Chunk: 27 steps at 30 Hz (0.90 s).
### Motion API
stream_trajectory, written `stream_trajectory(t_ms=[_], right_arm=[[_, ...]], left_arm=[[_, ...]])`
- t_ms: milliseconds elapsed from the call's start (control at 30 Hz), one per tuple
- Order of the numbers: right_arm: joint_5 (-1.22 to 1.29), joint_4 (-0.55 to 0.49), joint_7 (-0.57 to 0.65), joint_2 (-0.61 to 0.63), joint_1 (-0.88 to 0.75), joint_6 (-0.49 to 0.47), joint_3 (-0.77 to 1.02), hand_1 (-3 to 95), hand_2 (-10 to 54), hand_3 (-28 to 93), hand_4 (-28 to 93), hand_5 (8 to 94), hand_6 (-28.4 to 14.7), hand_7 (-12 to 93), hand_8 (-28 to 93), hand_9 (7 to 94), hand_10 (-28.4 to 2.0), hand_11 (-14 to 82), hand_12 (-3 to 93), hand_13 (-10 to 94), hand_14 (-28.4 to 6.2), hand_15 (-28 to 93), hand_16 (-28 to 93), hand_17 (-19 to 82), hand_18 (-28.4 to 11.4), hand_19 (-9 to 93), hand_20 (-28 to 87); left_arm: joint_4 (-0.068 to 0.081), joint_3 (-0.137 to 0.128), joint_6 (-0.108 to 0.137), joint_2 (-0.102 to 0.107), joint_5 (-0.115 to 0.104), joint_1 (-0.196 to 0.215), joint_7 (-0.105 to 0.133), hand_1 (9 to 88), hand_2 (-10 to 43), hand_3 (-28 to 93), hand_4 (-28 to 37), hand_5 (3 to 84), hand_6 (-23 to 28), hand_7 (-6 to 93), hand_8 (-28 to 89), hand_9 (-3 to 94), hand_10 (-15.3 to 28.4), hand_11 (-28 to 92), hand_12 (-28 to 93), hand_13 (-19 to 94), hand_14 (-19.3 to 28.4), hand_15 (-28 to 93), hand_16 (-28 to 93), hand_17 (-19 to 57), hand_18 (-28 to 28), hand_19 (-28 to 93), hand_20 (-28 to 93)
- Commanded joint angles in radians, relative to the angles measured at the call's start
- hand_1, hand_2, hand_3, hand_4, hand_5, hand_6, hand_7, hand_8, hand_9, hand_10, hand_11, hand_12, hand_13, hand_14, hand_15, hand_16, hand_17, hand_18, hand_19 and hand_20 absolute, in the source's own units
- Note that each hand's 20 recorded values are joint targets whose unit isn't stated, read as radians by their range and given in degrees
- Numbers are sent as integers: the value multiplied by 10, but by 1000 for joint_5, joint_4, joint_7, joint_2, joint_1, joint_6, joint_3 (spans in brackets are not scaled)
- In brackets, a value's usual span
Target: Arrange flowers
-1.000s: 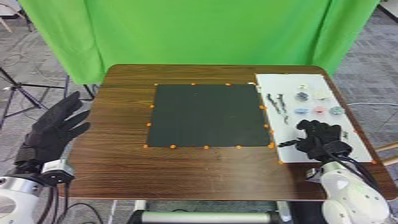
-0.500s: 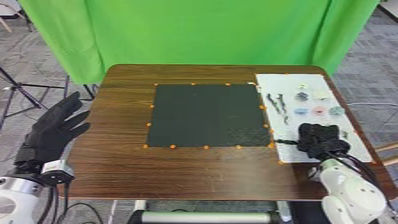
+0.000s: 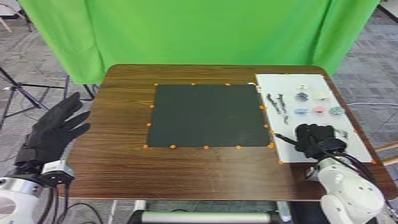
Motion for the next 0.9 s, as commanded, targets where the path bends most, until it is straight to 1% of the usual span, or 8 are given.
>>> stream_trajectory(t_ms=[33, 233, 400, 467, 533, 600, 700, 900], right_arm=[[190, -22, 58, -18, -34, 156, 8, 420, -95, 883, -280, 650, 33, 639, 171, 735, -65, 463, 652, 634, -86, 828, 345, 209, -202, 737, 519], [460, -93, 136, -17, 9, 262, 25, 403, -95, 878, -223, 649, 25, 638, 215, 743, -69, 484, 652, 657, -87, 835, 348, 224, -209, 757, 529], [627, -136, 200, -31, 45, 247, 18, 398, -95, 877, -209, 646, 19, 641, 222, 743, -72, 488, 655, 661, -90, 839, 351, 228, -211, 765, 531], [707, -138, 218, -48, 76, 232, -6, 399, -95, 876, -206, 645, 17, 641, 224, 743, -73, 487, 656, 661, -92, 839, 353, 228, -211, 768, 531], [780, -122, 237, -71, 133, 224, -54, 399, -95, 874, -204, 645, 17, 641, 224, 741, -74, 490, 656, 660, -92, 839, 354, 227, -212, 769, 531], [809, -106, 246, -110, 189, 212, -106, 399, -95, 874, -201, 645, 13, 642, 226, 740, -75, 489, 656, 659, -95, 841, 355, 226, -213, 771, 531], [711, -81, 242, -149, 264, 234, -212, 403, -95, 872, -200, 645, 11, 640, 227, 740, -75, 490, 652, 659, -97, 844, 353, 226, -213, 774, 532], [527, -64, 226, -237, 354, 200, -380, 399, -95, 873, -187, 647, 11, 641, 227, 749, -75, 498, 643, 668, -96, 849, 348, 235, -219, 787, 532]], left_arm=[[-9, -2, 10, -4, -6, 17, -7, 235, -57, 695, -283, 202, 6, 181, -90, 165, 84, 106, 195, 134, 115, 173, 52, -101, 188, 381, 79], [-11, -5, 12, -12, -6, 20, -7, 235, -57, 695, -283, 202, 6, 182, -90, 166, 84, 107, 194, 134, 115, 173, 52, -101, 188, 381, 79], [-13, -10, 11, -12, -4, 22, -10, 235, -57, 695, -283, 202, 6, 182, -91, 166, 84, 107, 193, 135, 115, 174, 52, -101, 188, 382, 79], [-20, -19, 24, -5, -9, 39, -3, 235, -57, 695, -283, 202, 6, 183, -91, 166, 84, 106, 193, 134, 115, 174, 52, -101, 188, 382, 79], [-29, -34, 40, -12, -4, 69, 5, 235, -57, 694, -283, 202, 6, 183, -91, 165, 84, 107, 193, 135, 115, 174, 52, -101, 188, 382, 79], [-37, -39, 84, -17, 15, 98, 13, 234, -56, 695, -283, 202, 6, 183, -91, 165, 84, 107, 194, 135, 114, 174, 52, -101, 188, 382, 79], [-45, -39, 123, -18, 27, 139, 30, 233, -57, 696, -283, 203, 6, 184, -91, 165, 83, 108, 195, 134, 114, 174, 53, -101, 188, 383, 79], [-61, -63, 147, -36, 23, 194, 38, 231, -59, 698, -283, 205, 6, 189, -93, 166, 83, 111, 196, 134, 111, 176, 54, -100, 187, 382, 78]])
